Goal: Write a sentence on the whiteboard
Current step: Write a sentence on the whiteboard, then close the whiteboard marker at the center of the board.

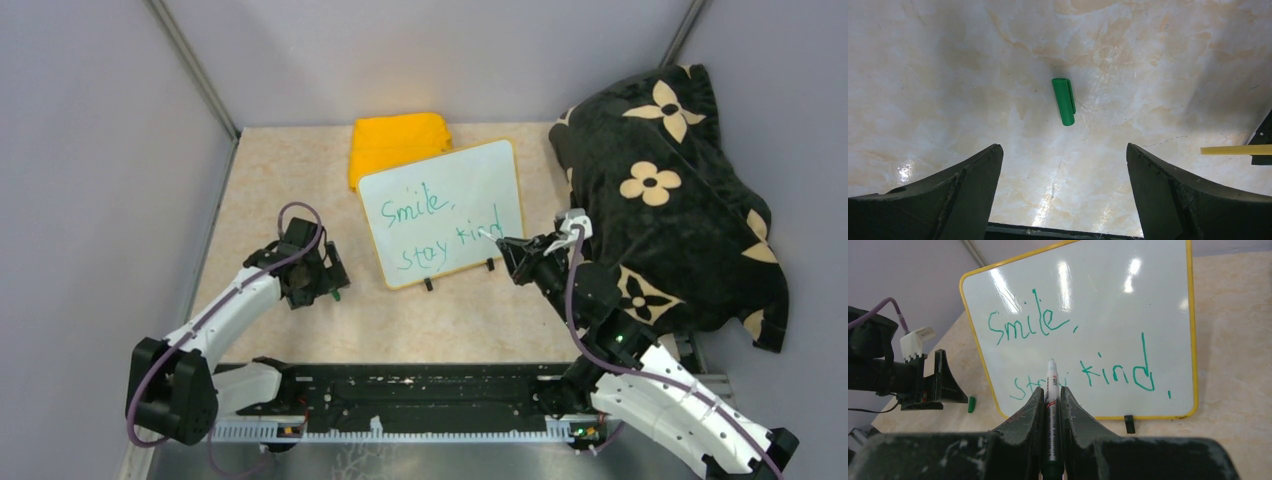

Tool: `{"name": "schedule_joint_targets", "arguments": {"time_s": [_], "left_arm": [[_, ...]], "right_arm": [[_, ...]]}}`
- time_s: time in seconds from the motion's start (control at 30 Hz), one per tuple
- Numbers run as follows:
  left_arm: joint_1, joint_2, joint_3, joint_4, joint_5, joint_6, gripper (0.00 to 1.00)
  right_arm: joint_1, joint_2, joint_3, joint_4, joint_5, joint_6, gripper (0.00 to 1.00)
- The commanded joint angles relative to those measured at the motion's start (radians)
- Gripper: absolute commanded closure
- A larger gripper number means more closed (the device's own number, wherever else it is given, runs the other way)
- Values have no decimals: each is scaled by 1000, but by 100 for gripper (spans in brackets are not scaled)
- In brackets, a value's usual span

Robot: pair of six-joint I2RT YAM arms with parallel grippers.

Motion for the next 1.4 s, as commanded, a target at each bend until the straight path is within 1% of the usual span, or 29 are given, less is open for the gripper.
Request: {"name": "schedule_joint_targets", "arguments": {"time_s": [0.0, 0.13, 0.27, 0.43, 0.5, 0.6, 0.9, 1.27, 1.37], "left_arm": [[-10, 23, 22, -27, -15, -13, 3], [-10, 51, 21, -13, -3, -18, 6], [-19, 82, 33, -20, -26, -40, 13], [-19, 96, 39, -28, -88, -85, 23], [-19, 108, 40, -13, -91, -106, 29], [-19, 157, 61, -5, -85, -130, 34], [-19, 331, 123, 19, -108, -156, 42], [-19, 422, 129, 69, -111, -155, 49], [-19, 434, 124, 78, -109, -165, 53]], "right_arm": [[8, 29, 11, 57, 3, 13, 100], [8, 41, 22, 54, 0, 8, 100], [8, 20, 21, 42, 15, 7, 100], [8, -37, 1, 20, 39, 15, 100], [7, -47, -3, 10, 45, 20, 100], [7, -54, -2, 5, 54, 20, 100], [7, -26, 2, 16, 71, 13, 100], [8, -6, 17, 14, 87, 9, 100], [8, -7, 17, 6, 93, 4, 100]]}}
